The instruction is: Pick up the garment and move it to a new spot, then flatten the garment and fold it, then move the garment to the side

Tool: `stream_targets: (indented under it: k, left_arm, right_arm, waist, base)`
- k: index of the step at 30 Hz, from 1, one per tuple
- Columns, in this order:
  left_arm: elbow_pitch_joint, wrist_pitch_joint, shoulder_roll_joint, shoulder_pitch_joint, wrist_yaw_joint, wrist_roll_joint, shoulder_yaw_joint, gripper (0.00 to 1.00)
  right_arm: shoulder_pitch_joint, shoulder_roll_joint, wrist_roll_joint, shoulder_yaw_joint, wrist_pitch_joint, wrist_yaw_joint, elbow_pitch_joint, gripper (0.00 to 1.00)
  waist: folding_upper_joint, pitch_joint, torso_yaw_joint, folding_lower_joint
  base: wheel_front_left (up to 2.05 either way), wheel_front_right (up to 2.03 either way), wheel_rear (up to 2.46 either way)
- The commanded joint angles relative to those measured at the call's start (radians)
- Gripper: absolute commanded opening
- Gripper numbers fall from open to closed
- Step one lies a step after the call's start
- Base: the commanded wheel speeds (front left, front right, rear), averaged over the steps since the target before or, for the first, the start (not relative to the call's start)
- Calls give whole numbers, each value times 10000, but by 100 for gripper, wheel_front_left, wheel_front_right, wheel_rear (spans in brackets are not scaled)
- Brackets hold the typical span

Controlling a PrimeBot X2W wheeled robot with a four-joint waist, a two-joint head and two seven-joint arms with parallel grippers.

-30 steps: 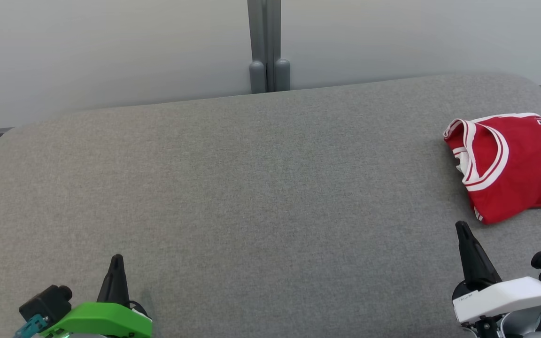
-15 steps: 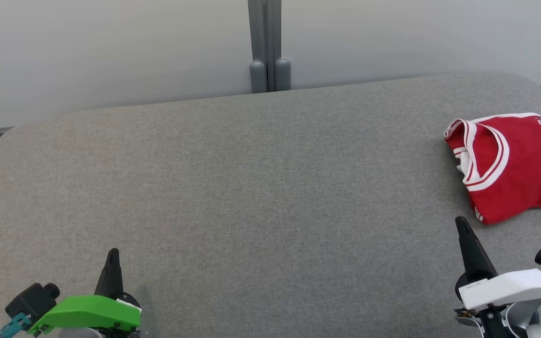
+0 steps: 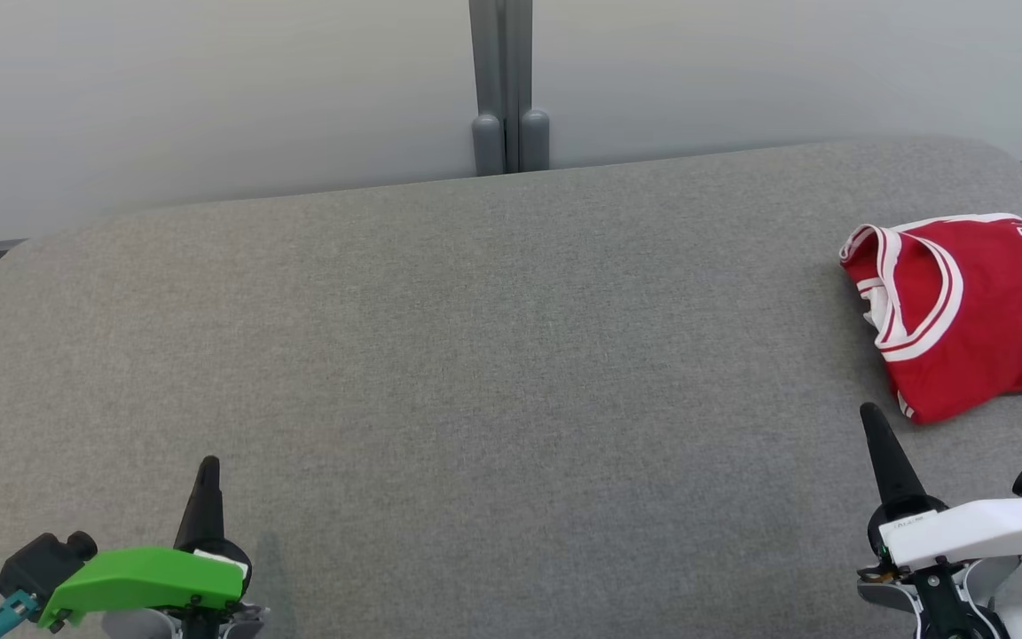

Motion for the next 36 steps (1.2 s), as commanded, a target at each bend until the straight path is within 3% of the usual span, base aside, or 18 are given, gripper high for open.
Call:
stream_targets:
  k: [1, 36]
  left_arm:
    - [-54, 62, 12, -281, -100, -290, 133, 0]
    - [36, 917, -352, -613, -770, -3073, 1018, 0]
  right_arm:
    - [-259, -56, 301, -35, 49, -4, -5, 0]
    - [-932, 38, 3475, -261, 511, -2, 873, 0]
  waist:
    - [0, 0, 2, 0]
    - [0, 17, 27, 0]
  base:
    - [0, 0, 0]
    - [0, 0, 0]
